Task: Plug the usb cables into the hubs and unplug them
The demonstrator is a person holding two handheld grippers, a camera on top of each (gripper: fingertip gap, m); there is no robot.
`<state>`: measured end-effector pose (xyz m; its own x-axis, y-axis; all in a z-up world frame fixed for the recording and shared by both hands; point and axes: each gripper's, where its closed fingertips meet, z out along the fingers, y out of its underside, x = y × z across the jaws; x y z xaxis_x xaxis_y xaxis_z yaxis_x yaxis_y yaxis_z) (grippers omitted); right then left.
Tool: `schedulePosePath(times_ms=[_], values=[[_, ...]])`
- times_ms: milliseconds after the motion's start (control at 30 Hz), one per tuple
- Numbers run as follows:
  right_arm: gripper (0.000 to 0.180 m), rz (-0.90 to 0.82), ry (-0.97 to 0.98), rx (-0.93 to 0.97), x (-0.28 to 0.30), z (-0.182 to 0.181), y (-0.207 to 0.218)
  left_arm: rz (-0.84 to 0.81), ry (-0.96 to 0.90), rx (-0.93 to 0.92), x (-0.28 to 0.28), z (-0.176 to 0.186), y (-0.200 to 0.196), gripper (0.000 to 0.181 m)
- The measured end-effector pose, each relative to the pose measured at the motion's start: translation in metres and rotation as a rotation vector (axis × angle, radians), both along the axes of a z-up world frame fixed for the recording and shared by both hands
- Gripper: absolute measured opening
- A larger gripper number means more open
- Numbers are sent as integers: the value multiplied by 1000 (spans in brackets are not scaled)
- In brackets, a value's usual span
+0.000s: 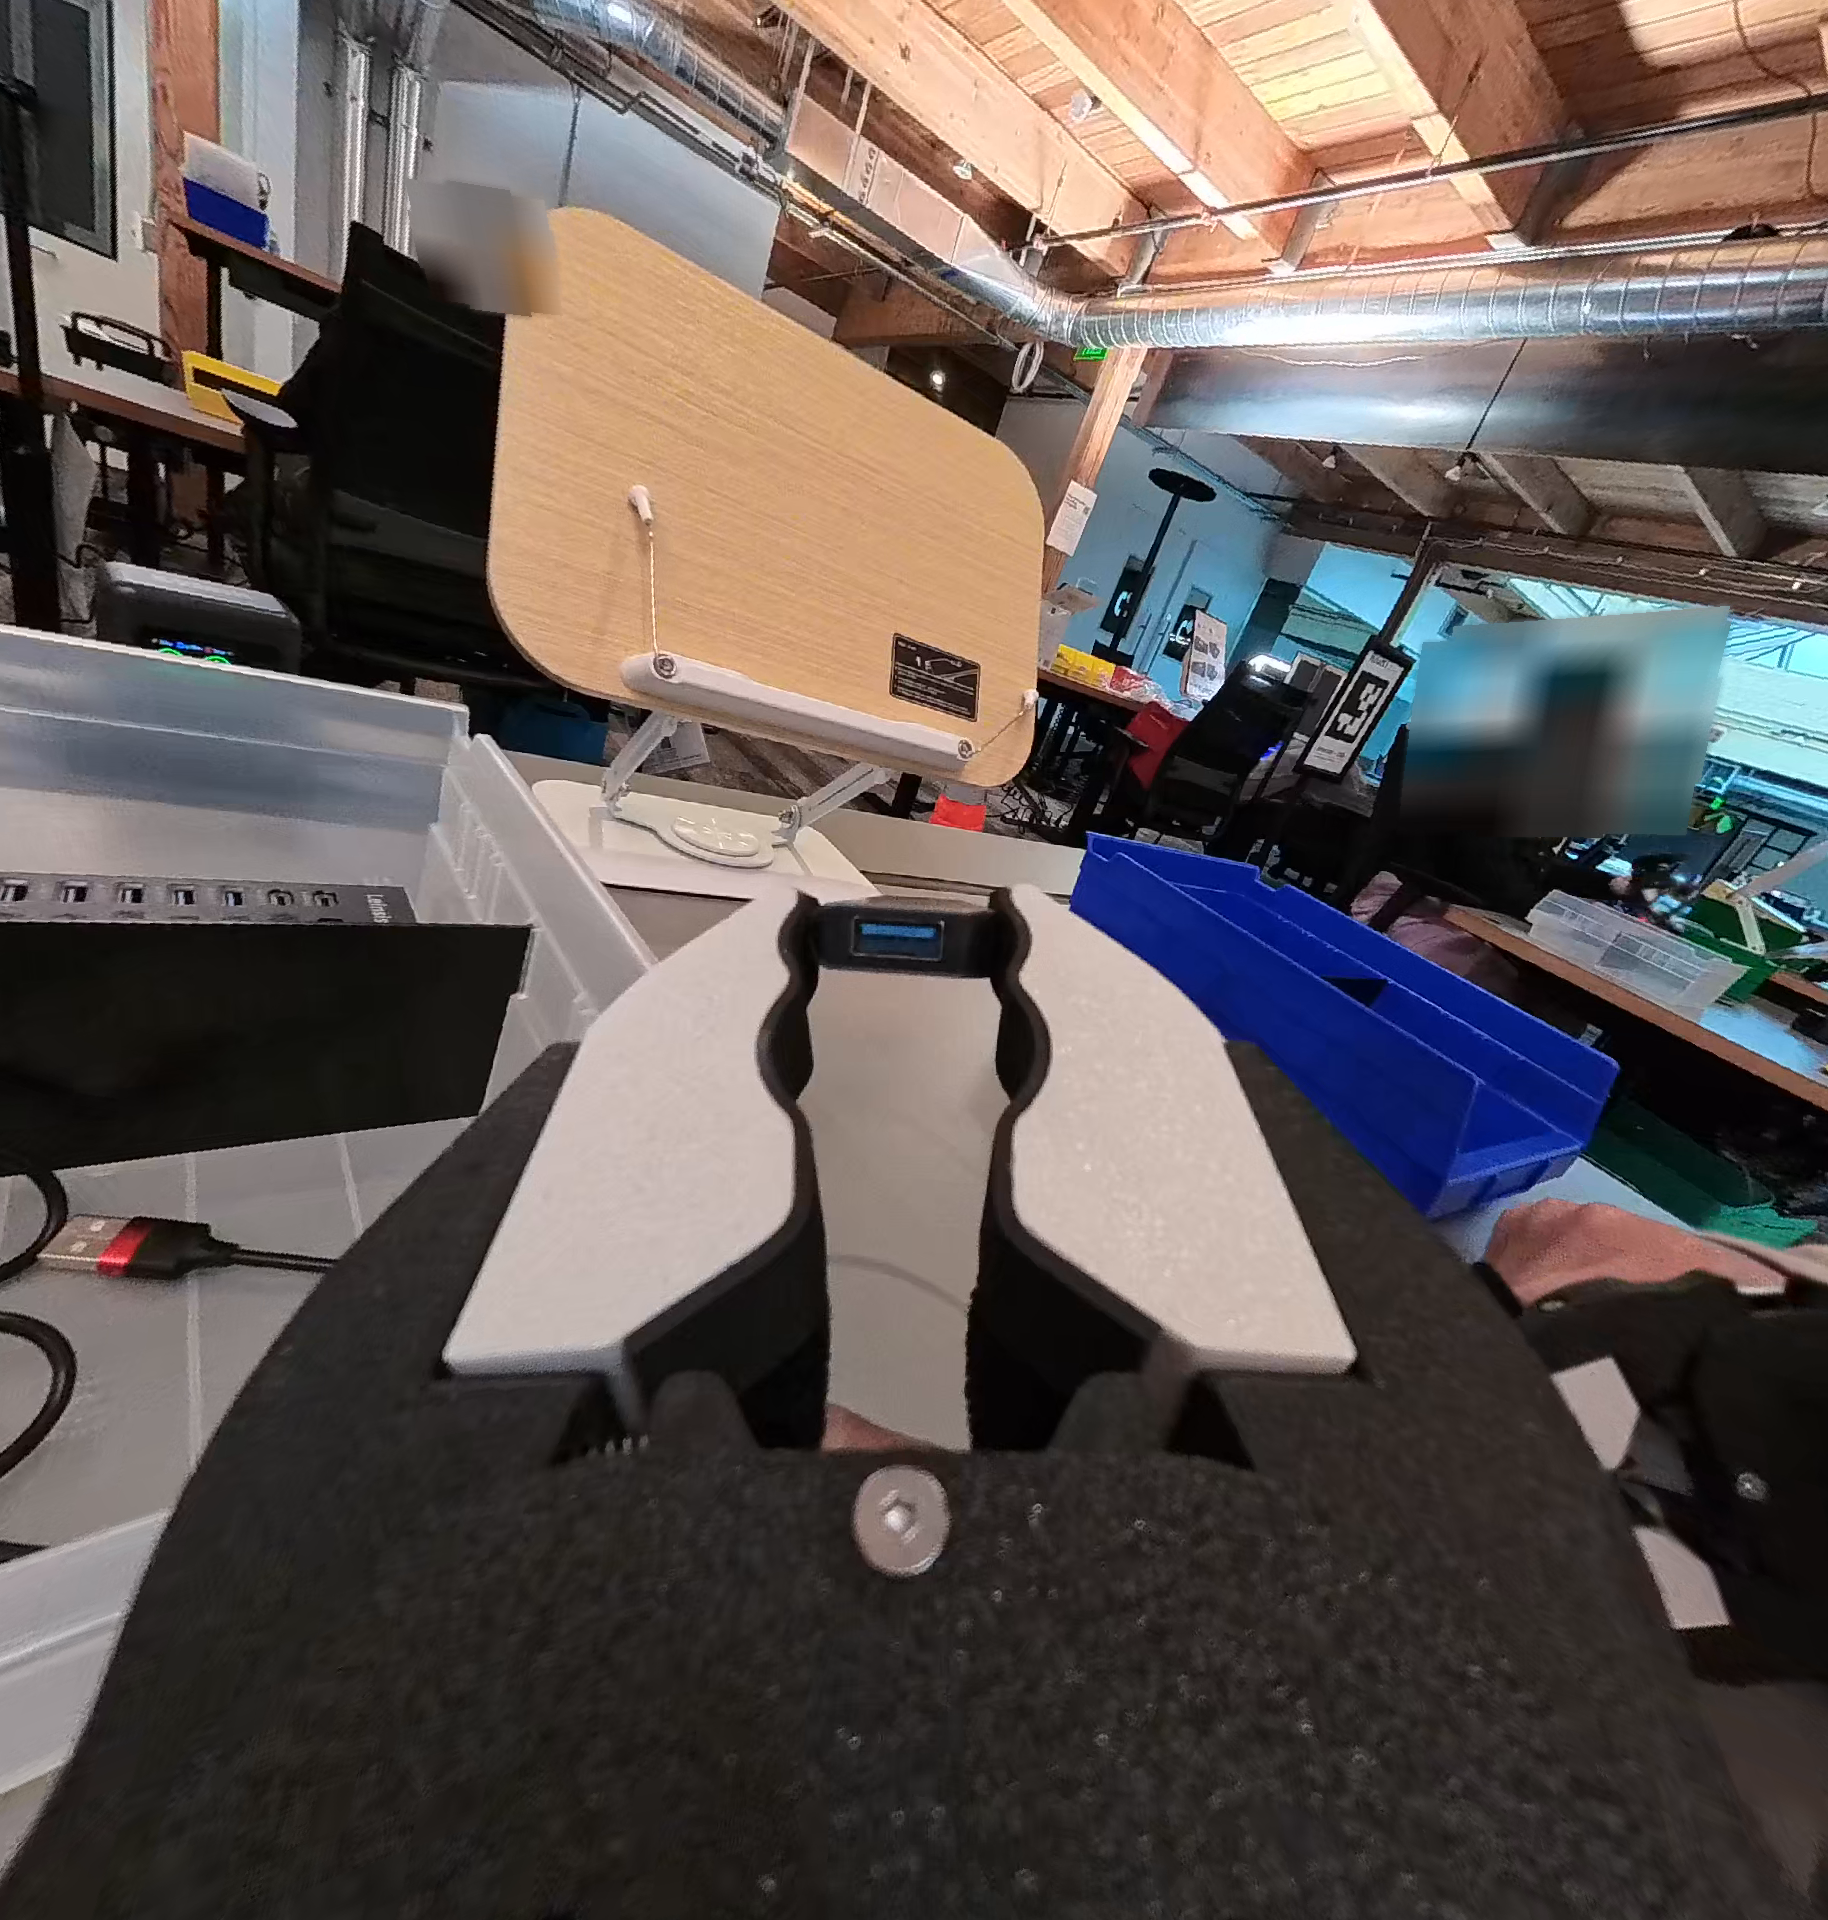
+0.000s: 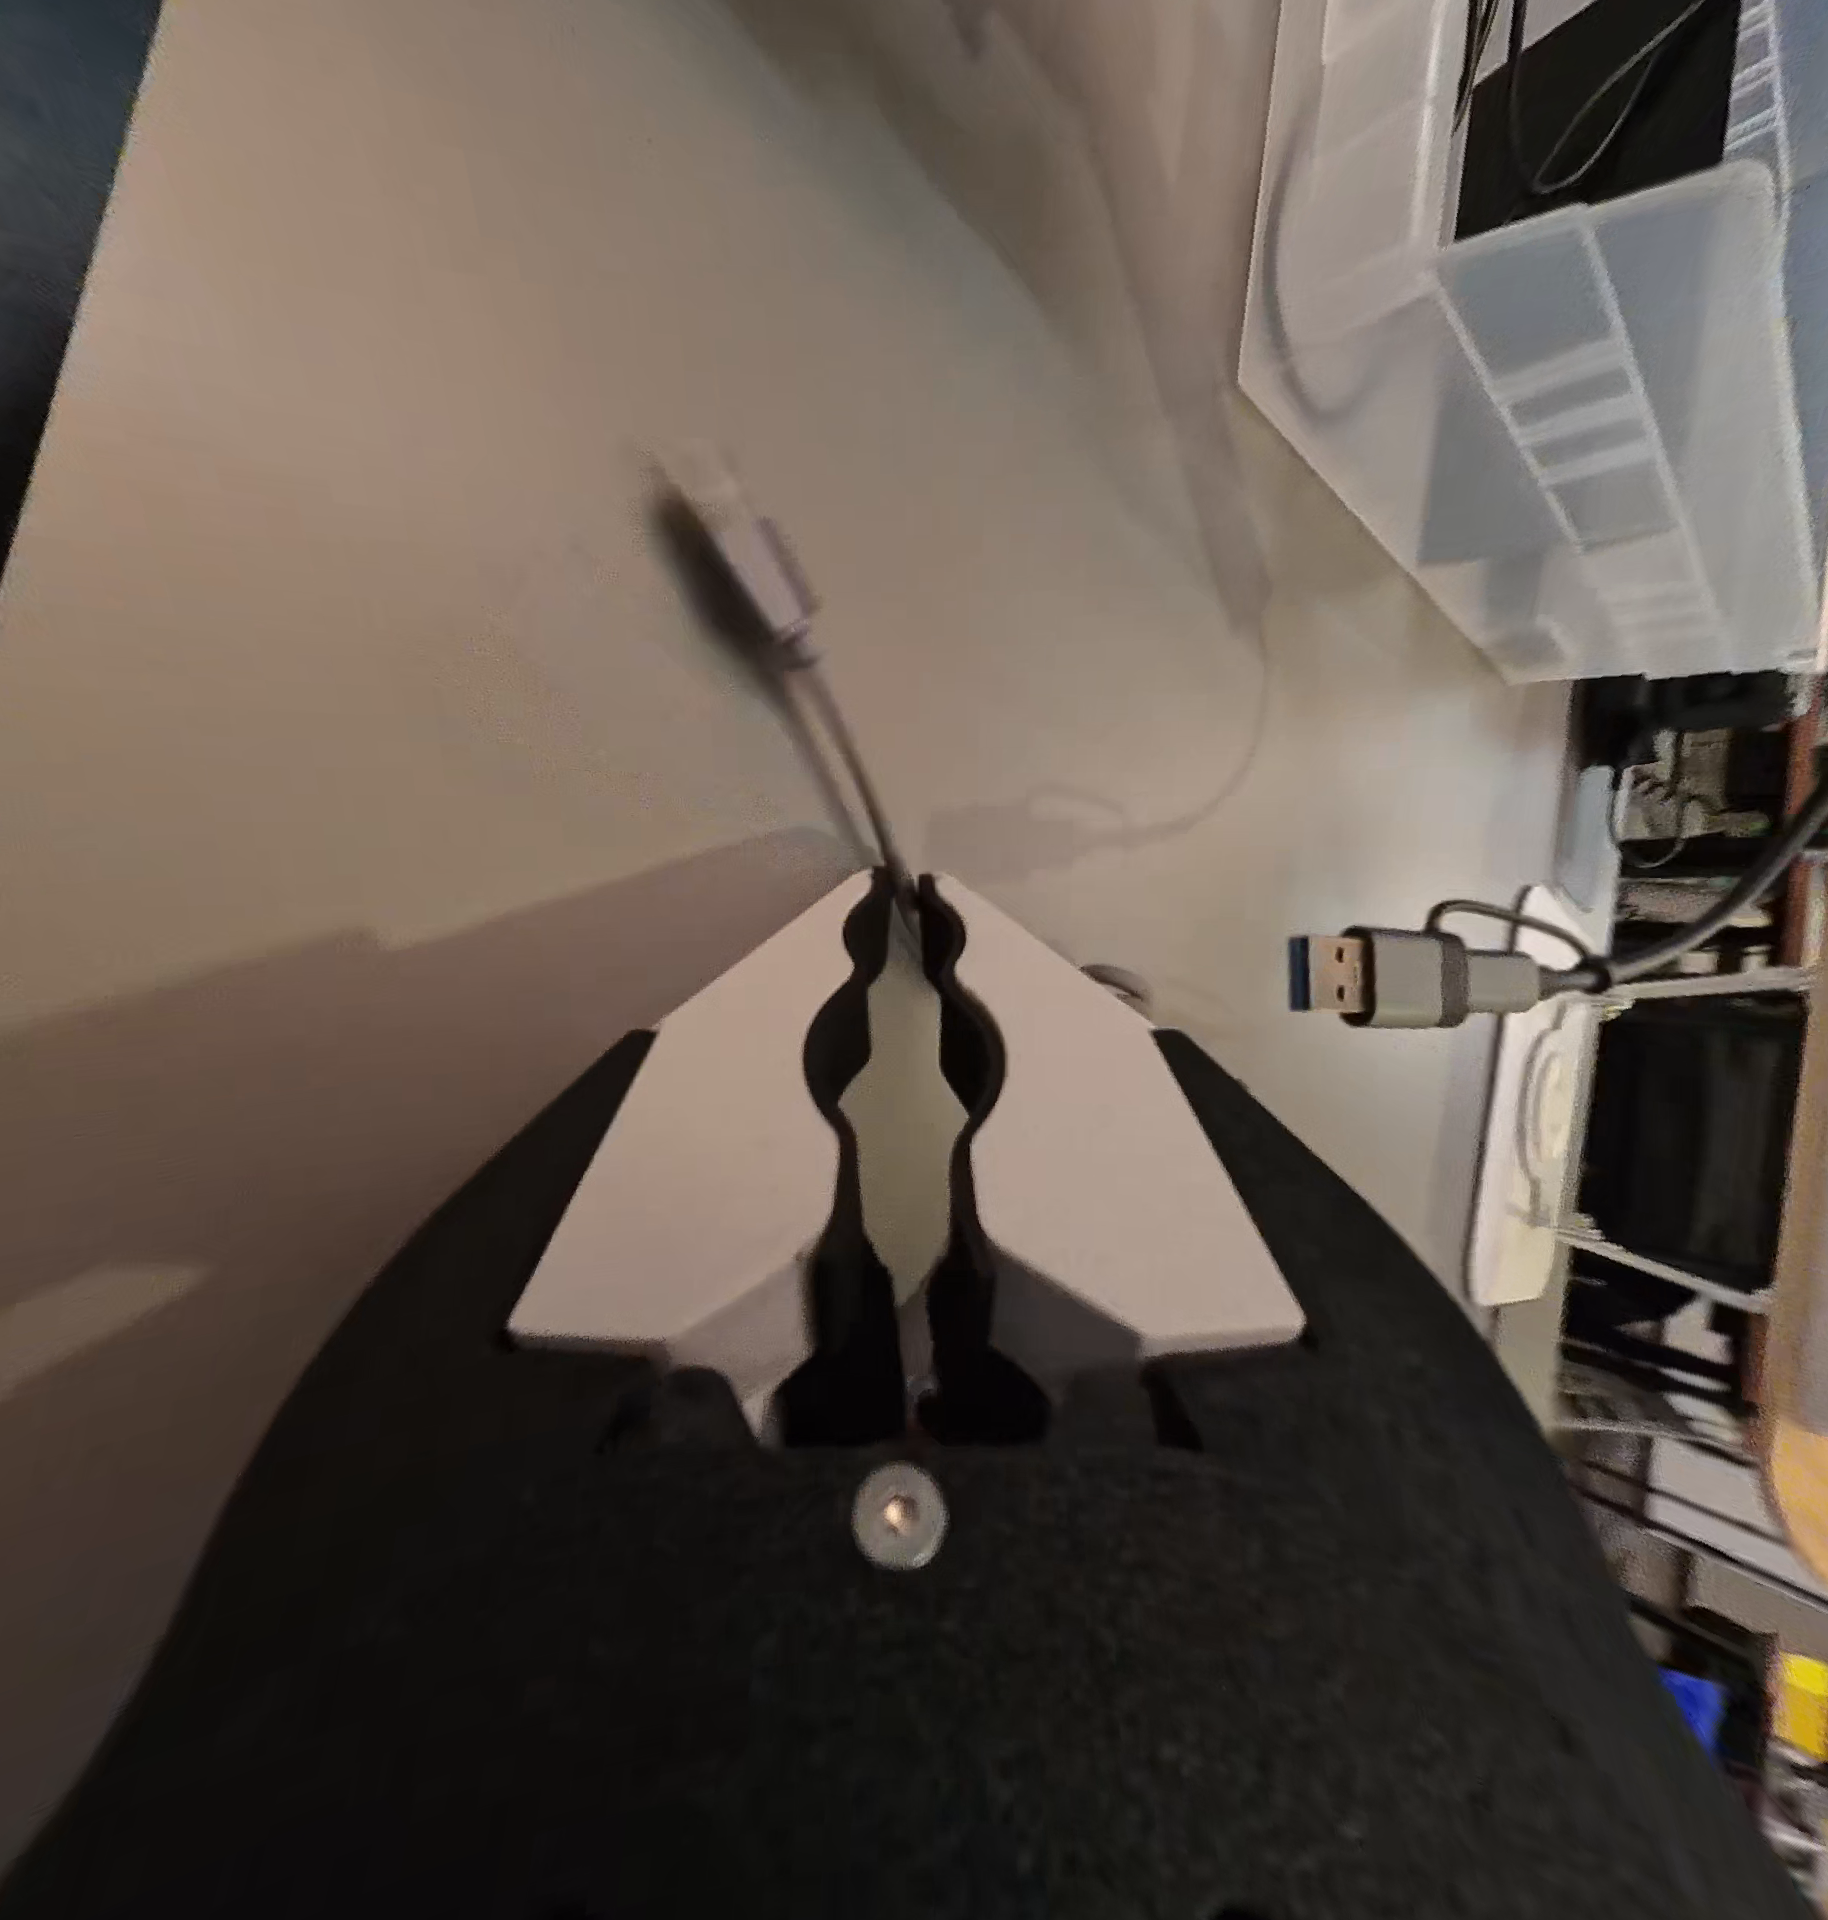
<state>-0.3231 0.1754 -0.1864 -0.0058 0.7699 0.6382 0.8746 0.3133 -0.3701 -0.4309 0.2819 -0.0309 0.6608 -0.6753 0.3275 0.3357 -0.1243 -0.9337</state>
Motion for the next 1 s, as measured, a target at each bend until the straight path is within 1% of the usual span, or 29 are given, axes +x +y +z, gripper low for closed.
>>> schedulePosePath(times_ms=[33, 67, 133, 233, 267, 300, 333, 367, 400, 467, 533, 600, 667, 733, 800, 933, 1000], values=[[4, -32, 31, -51, 0, 1, 1, 2, 1, 2, 0, 0, 0, 32], [3, -55, 89, -149, -1, 5, -3, 6, 2, 5, -1, 1, 0, 32], [3, -80, 322, -367, -6, 34, -11, 9, 0, 6, -3, 2, 0, 32], [3, -98, 656, -905, -2, 81, -28, 17, -9, 1, -7, 1, 1, 32], [2, -116, 709, -1074, 4, 86, -31, 19, -11, -1, -7, 1, 2, 32], [2, -160, 716, -1250, 11, 83, -35, 22, -13, -3, -8, 1, 3, 32], [2, -252, 692, -1345, 17, 69, -30, 23, -15, -5, -8, 1, 3, 32], [2, -372, 642, -1366, 23, 47, -24, 27, -15, -7, -8, 0, 4, 32], [3, -448, 598, -1373, 27, 30, -20, 33, -14, -7, -9, 0, 4, 32], [4, -531, 584, -1362, 27, 14, -14, 40, -10, -5, -9, 1, 5, 32], [7, -600, 565, -1243, 31, 5, 0, 60, 2, 6, -12, 2, 5, 32], [9, -610, 550, -1144, 31, 5, 10, 76, 3, 18, -15, 4, 5, 32], [12, -621, 532, -988, 34, 4, 23, 98, 7, 27, -18, 5, 5, 32], [19, -650, 502, -891, 37, 2, 30, 103, 15, 31, -18, 5, 5, 32], [25, -708, 533, -806, 40, 6, 40, 110, 19, 31, -19, 5, 6, 32], [28, -873, 555, -616, 47, 8, 52, 94, 13, 26, -17, 4, 5, 32], [29, -940, 548, -562, 48, 5, 55, 88, 12, 23, -16, 4, 6, 32]])
